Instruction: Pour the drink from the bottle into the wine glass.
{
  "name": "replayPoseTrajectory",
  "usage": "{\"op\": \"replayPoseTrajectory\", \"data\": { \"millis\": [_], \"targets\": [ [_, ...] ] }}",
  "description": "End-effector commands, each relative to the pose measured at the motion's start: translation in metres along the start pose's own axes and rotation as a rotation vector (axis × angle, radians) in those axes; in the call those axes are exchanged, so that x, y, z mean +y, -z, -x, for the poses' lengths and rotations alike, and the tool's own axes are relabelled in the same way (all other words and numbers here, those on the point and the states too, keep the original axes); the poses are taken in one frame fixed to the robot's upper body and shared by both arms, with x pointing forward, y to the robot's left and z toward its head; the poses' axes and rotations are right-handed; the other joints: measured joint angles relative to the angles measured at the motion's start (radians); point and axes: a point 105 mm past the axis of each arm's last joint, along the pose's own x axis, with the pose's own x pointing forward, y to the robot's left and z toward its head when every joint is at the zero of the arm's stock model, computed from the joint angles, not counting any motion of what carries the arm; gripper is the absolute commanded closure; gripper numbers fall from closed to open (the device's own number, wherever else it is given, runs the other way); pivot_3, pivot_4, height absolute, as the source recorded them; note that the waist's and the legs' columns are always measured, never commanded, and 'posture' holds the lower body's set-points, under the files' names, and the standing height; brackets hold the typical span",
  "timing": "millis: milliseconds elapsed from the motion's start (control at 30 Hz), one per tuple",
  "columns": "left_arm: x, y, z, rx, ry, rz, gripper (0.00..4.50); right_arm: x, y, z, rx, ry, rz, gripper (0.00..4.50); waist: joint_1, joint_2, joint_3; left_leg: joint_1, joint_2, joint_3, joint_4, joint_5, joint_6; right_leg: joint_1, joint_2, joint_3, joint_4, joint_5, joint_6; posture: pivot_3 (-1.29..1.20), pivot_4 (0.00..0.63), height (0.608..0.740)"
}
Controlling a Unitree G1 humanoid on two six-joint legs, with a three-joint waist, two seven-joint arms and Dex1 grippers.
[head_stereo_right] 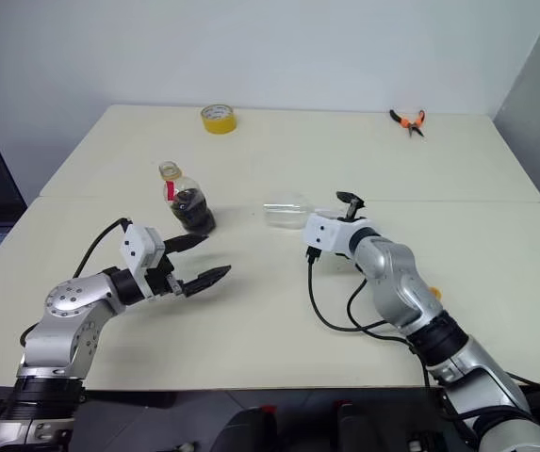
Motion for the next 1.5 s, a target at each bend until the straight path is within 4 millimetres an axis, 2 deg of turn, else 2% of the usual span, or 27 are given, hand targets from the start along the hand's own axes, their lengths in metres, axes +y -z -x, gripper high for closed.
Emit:
{"op": "replayPoseTrajectory", "data": {
  "millis": [33,333,500,600,933,967,1067,1167,1333,1467,1500],
  "targets": [
    [0.001,-0.01,-0.003,-0.033,0.007,-0.029,0.0,-0.011,-0.01,-0.01,-0.021,0.057,0.046,0.02,0.0,0.0,0.0,0.0,0.0,0.0,0.0,0.0,0.0,0.0,0.0,0.0,0.0,0.0,0.0,0.0,0.15,0.74],
    [0.001,-0.008,-0.008,-0.043,0.011,-0.033,0.0,0.002,-0.006,-0.056,0.017,0.032,0.127,0.02,-0.004,0.0,0.0,0.0,0.0,0.0,0.0,0.001,-0.001,-0.001,0.0,0.0,0.0,0.0,0.0,0.0,0.15,0.74],
    [0.0,-0.007,-0.008,-0.046,0.006,-0.036,0.0,0.005,0.0,-0.07,0.039,0.028,0.16,0.02,-0.006,0.0,0.0,0.0,0.0,0.001,0.0,0.001,-0.001,-0.001,0.0,0.001,0.001,0.0,0.0,0.0,0.15,0.74],
    [0.0,-0.007,-0.008,-0.048,0.002,-0.037,0.0,0.003,-0.003,-0.073,0.029,0.037,0.157,0.63,-0.006,0.0,0.0,0.0,0.0,0.001,0.0,0.001,-0.001,-0.001,0.0,0.0,0.001,0.0,0.0,0.0,0.15,0.74],
    [0.0,-0.009,-0.01,-0.051,-0.005,-0.032,0.0,-0.002,-0.015,-0.071,-0.017,0.055,0.139,4.22,-0.006,0.0,0.0,0.0,0.0,0.001,-0.001,0.0,-0.001,-0.001,0.0,0.001,0.001,0.0,0.0,0.0,0.15,0.74],
    [0.0,-0.011,-0.011,-0.053,-0.004,-0.032,0.0,-0.004,-0.016,-0.07,-0.019,0.062,0.131,4.34,-0.006,0.0,0.0,0.0,0.0,0.001,0.0,0.0,-0.001,-0.001,0.0,0.001,0.001,0.0,0.0,0.0,0.15,0.74],
    [-0.001,-0.012,-0.011,-0.055,-0.003,-0.029,0.0,-0.011,-0.02,-0.067,-0.03,0.084,0.114,4.34,-0.006,0.0,0.0,0.0,0.0,0.001,0.0,0.0,-0.001,-0.001,0.0,0.001,0.001,0.0,0.0,0.0,0.15,0.74],
    [0.0,-0.011,-0.009,-0.056,-0.013,-0.02,0.0,-0.022,-0.027,-0.06,-0.057,0.12,0.035,4.34,-0.005,0.0,0.0,0.0,0.0,0.001,-0.001,0.0,0.0,-0.001,0.0,0.001,0.001,0.0,0.0,0.0,0.15,0.74],
    [0.009,-0.009,-0.001,-0.066,-0.076,-0.008,0.0,-0.035,-0.036,-0.03,-0.202,0.174,-0.34,4.34,-0.003,0.0,0.0,-0.002,0.0,-0.001,0.0,0.0,0.0,-0.001,0.0,0.0,0.0,0.0,0.0,0.0,0.15,0.74],
    [0.009,-0.008,0.002,-0.078,-0.073,0.023,0.0,-0.029,-0.04,-0.011,-0.346,0.14,-0.639,4.34,-0.003,0.0,0.0,-0.002,0.0,-0.001,0.0,0.0,0.0,-0.001,-0.001,-0.001,0.001,0.0,0.0,0.0,0.15,0.74],
    [0.007,-0.008,0.003,-0.08,-0.051,0.05,0.0,-0.022,-0.038,-0.005,-0.391,0.115,-0.737,4.34,-0.003,0.0,0.0,-0.002,0.0,-0.001,0.0,0.0,0.0,-0.001,-0.001,-0.001,0.001,0.0,0.0,0.0,0.15,0.74]
  ]
}}
